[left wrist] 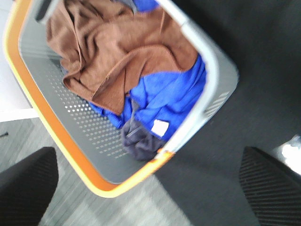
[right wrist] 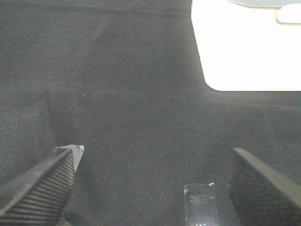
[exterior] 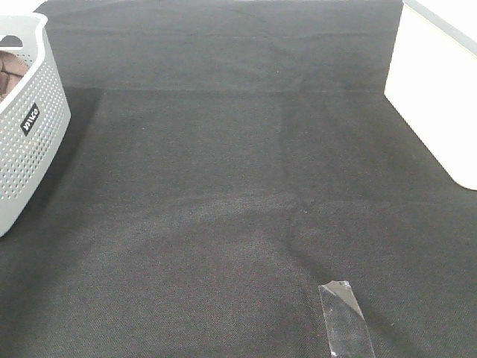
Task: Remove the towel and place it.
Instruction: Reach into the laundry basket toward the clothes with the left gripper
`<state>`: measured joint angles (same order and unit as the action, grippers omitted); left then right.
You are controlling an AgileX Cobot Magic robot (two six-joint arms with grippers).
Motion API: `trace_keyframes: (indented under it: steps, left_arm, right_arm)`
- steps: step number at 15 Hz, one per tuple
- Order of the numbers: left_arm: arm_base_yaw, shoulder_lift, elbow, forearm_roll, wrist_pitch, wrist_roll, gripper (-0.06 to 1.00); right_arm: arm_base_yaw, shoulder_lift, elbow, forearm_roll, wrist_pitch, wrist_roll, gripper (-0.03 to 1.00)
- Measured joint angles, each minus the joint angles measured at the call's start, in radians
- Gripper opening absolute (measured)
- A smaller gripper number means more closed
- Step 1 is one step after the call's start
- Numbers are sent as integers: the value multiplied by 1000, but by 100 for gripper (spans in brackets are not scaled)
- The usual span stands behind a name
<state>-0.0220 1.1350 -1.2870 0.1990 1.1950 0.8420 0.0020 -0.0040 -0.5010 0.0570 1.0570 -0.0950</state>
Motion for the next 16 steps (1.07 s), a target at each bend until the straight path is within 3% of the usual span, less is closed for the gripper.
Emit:
trace_keyframes:
  steps: [2, 4, 6, 12, 16]
  left_arm:
    - [0, 143, -82, 69, 12, 37, 99]
    - [0, 244, -118, 190, 15, 81, 99]
    - [10, 342, -126, 264, -29, 103, 99]
    - [138, 637, -165, 309, -237, 195, 98]
    - [140, 851, -324, 309, -236, 219, 98]
  right_arm:
    - [0, 0, 0, 0, 0, 0, 83]
    - [0, 0, 0, 0, 0, 0, 83]
    - [0, 0, 0, 0, 0, 0, 83]
    - [0, 0, 0, 0, 0, 0, 83]
    - [0, 0, 0, 0, 0, 0, 83]
